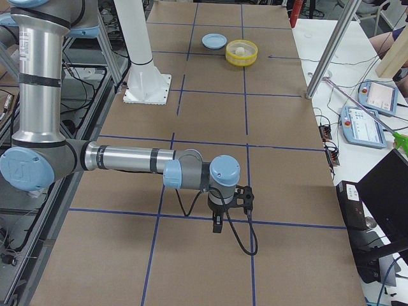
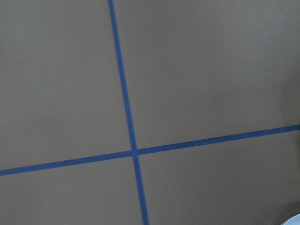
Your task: Place bun in steamer
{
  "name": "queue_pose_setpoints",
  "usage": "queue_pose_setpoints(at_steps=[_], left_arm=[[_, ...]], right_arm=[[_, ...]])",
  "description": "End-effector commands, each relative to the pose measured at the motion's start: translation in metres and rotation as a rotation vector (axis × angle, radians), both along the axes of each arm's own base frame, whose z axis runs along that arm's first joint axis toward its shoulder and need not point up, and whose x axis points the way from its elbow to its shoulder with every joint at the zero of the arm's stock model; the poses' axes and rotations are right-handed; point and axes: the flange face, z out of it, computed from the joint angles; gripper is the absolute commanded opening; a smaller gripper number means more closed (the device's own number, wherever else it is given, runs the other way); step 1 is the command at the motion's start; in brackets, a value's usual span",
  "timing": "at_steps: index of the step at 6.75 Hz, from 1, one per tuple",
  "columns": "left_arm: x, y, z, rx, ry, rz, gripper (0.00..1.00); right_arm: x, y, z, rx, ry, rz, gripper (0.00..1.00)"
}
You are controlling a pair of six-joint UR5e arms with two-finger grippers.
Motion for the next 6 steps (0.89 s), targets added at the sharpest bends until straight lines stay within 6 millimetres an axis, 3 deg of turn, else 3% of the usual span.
queue_pose_setpoints(at_steps=[1, 3, 6], left_arm=[[-0.036, 0.009, 0.017, -0.053, -0.017, 0.040, 0.97], [-0.035, -0.024, -0.004, -0.175, 0.056, 0.045, 0.99], [-0.033, 0.005, 0.025, -0.247, 0.058, 0.038, 1.00]], right_arm=[[0.000, 0.000, 0.000, 0.000, 0.000, 0.000, 1.00], [0.000, 0.000, 0.000, 0.000, 0.000, 0.000, 1.00], [0.000, 0.000, 0.000, 0.000, 0.000, 0.000, 1.00]])
